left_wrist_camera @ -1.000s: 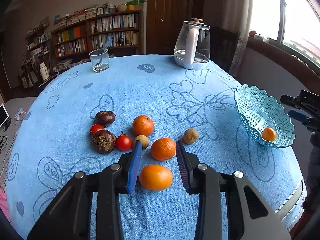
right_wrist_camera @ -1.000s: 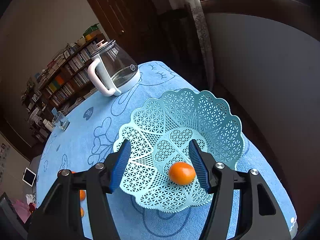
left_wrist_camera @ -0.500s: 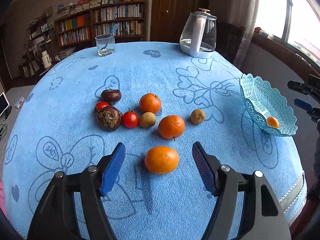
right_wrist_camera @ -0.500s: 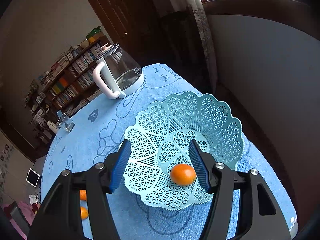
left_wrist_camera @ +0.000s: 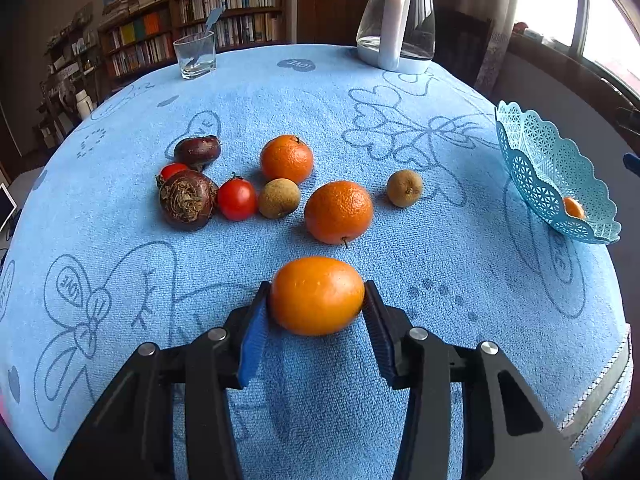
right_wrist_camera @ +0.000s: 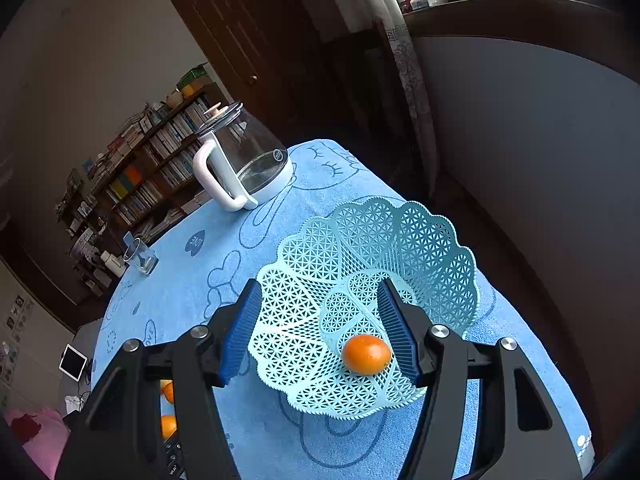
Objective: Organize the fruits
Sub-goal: 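Carry the orange into the blue basket and open the left tool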
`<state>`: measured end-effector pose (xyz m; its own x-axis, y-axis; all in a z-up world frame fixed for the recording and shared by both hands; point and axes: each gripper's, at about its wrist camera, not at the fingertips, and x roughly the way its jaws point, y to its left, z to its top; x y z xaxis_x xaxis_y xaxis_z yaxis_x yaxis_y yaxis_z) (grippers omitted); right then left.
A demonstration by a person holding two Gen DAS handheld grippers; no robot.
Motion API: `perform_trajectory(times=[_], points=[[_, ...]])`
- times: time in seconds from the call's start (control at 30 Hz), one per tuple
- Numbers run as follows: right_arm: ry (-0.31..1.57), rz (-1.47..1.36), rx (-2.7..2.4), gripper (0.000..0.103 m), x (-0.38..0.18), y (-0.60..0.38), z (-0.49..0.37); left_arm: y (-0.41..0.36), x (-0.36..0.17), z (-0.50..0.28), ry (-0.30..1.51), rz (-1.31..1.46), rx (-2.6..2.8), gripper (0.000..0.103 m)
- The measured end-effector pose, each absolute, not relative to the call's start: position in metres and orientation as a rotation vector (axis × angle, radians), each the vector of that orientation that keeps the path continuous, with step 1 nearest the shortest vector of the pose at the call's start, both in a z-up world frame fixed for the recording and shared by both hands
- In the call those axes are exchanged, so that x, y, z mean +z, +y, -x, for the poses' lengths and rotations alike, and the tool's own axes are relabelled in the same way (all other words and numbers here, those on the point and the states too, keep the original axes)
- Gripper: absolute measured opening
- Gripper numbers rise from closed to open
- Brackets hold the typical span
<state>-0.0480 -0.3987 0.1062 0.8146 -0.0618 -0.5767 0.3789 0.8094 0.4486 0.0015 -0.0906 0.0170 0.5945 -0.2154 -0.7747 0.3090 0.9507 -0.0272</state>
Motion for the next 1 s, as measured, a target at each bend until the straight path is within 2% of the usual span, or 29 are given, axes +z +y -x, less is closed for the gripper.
perform_trajectory(times=[0.17, 0.5, 0.87, 0.9, 0.93, 1.0], points=[[0.568, -0.600, -0.264, 0.062, 0.108, -0.407, 0.051, -0.116, 0.041, 0.005, 0.827, -0.146, -0.369, 0.046], [0.557, -0.664, -0.311, 0.062, 0.106, -0.436, 0.059, -0.218, 0.078, 0.011, 0.751, -0.223, -0.590, 0.046], [0.579, -0.700, -0.320, 0.062, 0.097, -0.448, 0.054, -0.280, 0.069, -0.010, 0.783, -0.242, -0.673, 0.046], [0.580, -0.701, -0.319, 0.062, 0.096, -0.449, 0.054, -0.281, 0.069, -0.012, 0.783, -0.238, -0.672, 0.050], [0.581, -0.702, -0.320, 0.062, 0.096, -0.449, 0.053, -0.281, 0.069, -0.013, 0.782, -0.232, -0.671, 0.066], [0.581, -0.705, -0.323, 0.062, 0.096, -0.450, 0.053, -0.278, 0.073, -0.013, 0.758, -0.213, -0.664, 0.079]])
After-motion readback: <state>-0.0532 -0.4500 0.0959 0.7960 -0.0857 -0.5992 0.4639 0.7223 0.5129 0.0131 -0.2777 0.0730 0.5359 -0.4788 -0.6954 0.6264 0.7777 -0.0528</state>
